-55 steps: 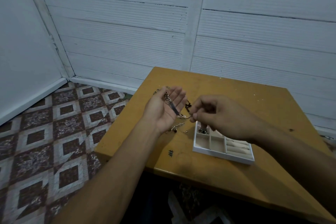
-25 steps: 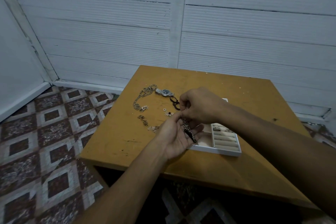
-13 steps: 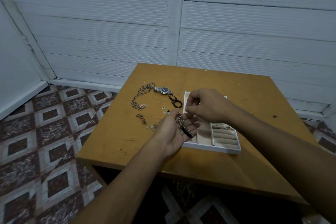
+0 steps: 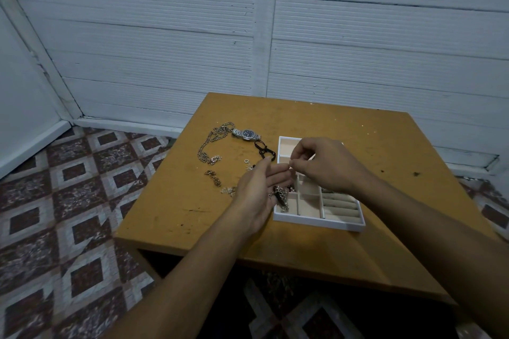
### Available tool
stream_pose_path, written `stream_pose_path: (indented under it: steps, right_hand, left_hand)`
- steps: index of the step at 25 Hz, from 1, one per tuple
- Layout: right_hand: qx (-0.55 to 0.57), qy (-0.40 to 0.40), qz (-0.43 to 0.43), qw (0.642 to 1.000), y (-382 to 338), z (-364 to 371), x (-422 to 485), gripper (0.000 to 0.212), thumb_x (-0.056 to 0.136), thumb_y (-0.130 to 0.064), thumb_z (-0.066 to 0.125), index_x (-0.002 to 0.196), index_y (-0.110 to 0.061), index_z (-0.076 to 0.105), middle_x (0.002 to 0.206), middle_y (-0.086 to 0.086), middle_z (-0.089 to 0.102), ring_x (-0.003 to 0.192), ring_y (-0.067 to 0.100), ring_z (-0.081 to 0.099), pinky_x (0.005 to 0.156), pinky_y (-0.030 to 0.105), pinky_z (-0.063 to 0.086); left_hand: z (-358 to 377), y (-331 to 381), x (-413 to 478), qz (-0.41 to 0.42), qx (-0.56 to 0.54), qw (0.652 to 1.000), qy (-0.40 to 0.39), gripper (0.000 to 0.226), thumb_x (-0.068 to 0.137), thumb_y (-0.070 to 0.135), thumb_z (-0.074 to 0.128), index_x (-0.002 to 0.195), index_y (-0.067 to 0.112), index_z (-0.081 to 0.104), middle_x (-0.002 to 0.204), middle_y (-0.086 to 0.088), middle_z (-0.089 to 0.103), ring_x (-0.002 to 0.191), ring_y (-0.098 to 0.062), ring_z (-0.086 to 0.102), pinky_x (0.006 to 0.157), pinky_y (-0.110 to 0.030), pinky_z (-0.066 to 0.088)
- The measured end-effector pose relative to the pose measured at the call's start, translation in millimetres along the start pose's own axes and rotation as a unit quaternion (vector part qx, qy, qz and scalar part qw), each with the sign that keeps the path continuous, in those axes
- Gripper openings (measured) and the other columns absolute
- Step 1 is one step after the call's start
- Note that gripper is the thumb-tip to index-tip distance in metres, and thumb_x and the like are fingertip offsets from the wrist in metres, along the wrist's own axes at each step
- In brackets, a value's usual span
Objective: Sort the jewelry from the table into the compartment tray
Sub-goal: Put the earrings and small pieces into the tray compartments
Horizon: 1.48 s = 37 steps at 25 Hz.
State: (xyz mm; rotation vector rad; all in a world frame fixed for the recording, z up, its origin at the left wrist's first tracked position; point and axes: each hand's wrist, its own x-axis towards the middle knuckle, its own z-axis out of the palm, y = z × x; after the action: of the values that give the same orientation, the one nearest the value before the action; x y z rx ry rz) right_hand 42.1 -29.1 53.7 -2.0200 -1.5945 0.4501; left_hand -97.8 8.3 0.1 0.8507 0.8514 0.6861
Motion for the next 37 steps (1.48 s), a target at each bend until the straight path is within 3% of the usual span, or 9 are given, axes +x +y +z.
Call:
stream_pose_path:
  steps: [3,10,15,20,24,27,29,34,37]
  right_hand:
    - [0.0,0.002,0.0,1.0,2,2,-2,0.004,0.082,-0.023,0.066,0.079,-0.025,0.068,0.078,-0.007,0.068,0.064,0.0,0.055,0.05,0.01,0.036]
    - [0.026,0.001,0.0,1.0,10,11,-11,0.001,0.083,-0.025,0.067,0.082,-0.025,0.067,0.076,-0.009,0.066,0.062,-0.005,0.056,0.051,0.008,0.038]
    - [0.062,-0.024,-0.01,0.998,1,25,-12,0.006,0.083,-0.019,0.068,0.079,-0.024,0.067,0.072,-0.006,0.067,0.058,-0.004,0.057,0.053,0.008,0.04]
    - [0.042,-0.045,-0.025,0.998,-14,41,-3,0.005,0.083,-0.019,0.067,0.084,-0.024,0.067,0.076,-0.009,0.065,0.066,-0.001,0.056,0.055,0.013,0.04]
    - [0.012,-0.049,-0.031,0.998,-19,53,12,0.008,0.084,-0.016,0.065,0.085,-0.024,0.065,0.082,-0.008,0.068,0.071,0.001,0.057,0.056,0.014,0.039]
    - [-0.029,-0.049,-0.025,0.998,-17,58,23,0.009,0.084,-0.016,0.063,0.086,-0.025,0.065,0.083,-0.007,0.067,0.076,0.009,0.059,0.06,0.02,0.043]
    - [-0.06,-0.06,-0.031,0.996,-17,64,29,0.008,0.084,-0.018,0.062,0.087,-0.025,0.065,0.087,-0.006,0.067,0.081,0.013,0.061,0.066,0.026,0.048]
    - [-0.157,-0.062,-0.052,0.984,-22,73,41,0.013,0.086,-0.022,0.057,0.095,-0.024,0.067,0.104,0.0,0.066,0.097,0.022,0.058,0.084,0.038,0.049]
    - [-0.151,-0.095,-0.071,0.981,-27,77,39,0.014,0.083,-0.038,0.064,0.091,-0.028,0.065,0.098,-0.004,0.065,0.096,0.017,0.057,0.085,0.037,0.047]
  left_hand:
    - [0,-1,-1,0.004,-0.005,1.0,-0.012,0.047,0.102,0.038,0.034,0.12,0.004,0.061,0.119,-0.015,0.066,0.112,-0.023,0.062,0.098,-0.033,0.047]
    - [-3,-3,-8,0.047,-0.004,0.999,0.002,0.04,0.103,0.034,0.036,0.108,0.006,0.064,0.108,-0.013,0.071,0.102,-0.021,0.067,0.09,-0.031,0.053]
    - [-29,0,-14,0.089,0.006,0.995,0.054,0.036,0.102,0.029,0.04,0.095,0.006,0.066,0.095,-0.012,0.074,0.092,-0.025,0.071,0.086,-0.038,0.056]
    - [-71,16,-14,0.143,0.106,0.977,0.114,0.036,0.102,0.031,0.038,0.093,0.011,0.066,0.093,-0.009,0.074,0.087,-0.021,0.07,0.081,-0.034,0.057]
    - [-107,21,-14,0.197,0.235,0.939,0.154,0.035,0.102,0.033,0.037,0.092,0.017,0.067,0.092,0.0,0.071,0.089,-0.014,0.066,0.078,-0.026,0.052]
    - [-122,18,-13,0.25,0.381,0.877,0.151,0.033,0.1,0.037,0.038,0.093,0.023,0.067,0.09,0.009,0.066,0.086,0.0,0.058,0.073,-0.024,0.047]
    - [-125,14,-10,0.277,0.448,0.838,0.139,0.031,0.1,0.036,0.039,0.092,0.021,0.066,0.086,0.008,0.064,0.08,-0.002,0.056,0.069,-0.027,0.046]
    - [-126,-2,-3,0.325,0.55,0.762,0.106,0.023,0.098,0.034,0.043,0.099,0.02,0.062,0.102,0.008,0.06,0.1,-0.007,0.048,0.086,-0.025,0.037]
    - [-129,-7,-2,0.335,0.587,0.729,0.106,0.021,0.096,0.031,0.049,0.109,0.02,0.061,0.12,0.006,0.056,0.114,-0.006,0.043,0.094,-0.018,0.03]
